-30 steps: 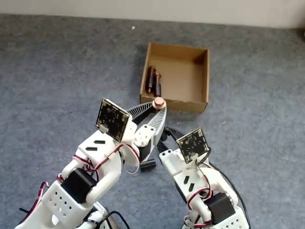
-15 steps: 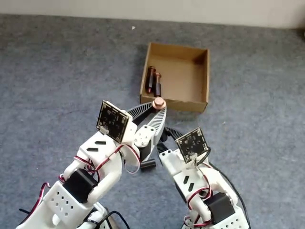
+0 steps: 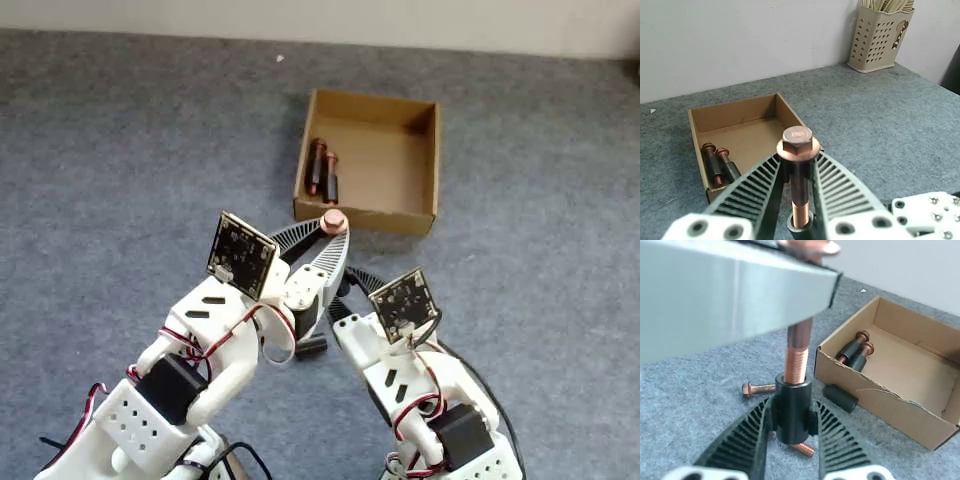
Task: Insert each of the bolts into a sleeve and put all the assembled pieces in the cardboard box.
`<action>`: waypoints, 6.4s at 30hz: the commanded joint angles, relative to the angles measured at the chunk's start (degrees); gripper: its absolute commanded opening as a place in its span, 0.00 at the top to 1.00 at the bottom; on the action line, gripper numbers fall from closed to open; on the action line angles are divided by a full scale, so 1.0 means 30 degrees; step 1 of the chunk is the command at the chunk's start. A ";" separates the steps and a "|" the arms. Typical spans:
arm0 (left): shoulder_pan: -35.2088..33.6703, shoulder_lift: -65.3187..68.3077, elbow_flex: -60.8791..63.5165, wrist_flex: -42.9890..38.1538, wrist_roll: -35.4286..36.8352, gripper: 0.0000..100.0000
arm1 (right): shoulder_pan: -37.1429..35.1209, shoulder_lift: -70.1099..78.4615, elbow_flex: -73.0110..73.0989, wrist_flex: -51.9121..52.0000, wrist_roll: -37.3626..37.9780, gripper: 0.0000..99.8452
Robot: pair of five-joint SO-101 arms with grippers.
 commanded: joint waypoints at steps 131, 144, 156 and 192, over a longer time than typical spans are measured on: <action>-1.4168 -1.0886 0.8747 0.9905 -0.5861 0.99 | 0.2535 4.6520 -3.8344 1.2176 1.0930 0.88; -1.4168 -1.0886 0.8747 0.9905 -0.5861 0.99 | 0.3443 4.8249 -4.0103 1.0711 1.1311 0.81; -1.4168 -1.0886 0.8777 0.9905 -0.5861 0.99 | 0.4088 5.0828 -4.0103 1.0564 1.3363 0.84; -1.4051 -1.0886 0.8806 1.0051 -0.8029 0.99 | 0.3092 4.0952 -3.7524 1.8007 0.5626 1.00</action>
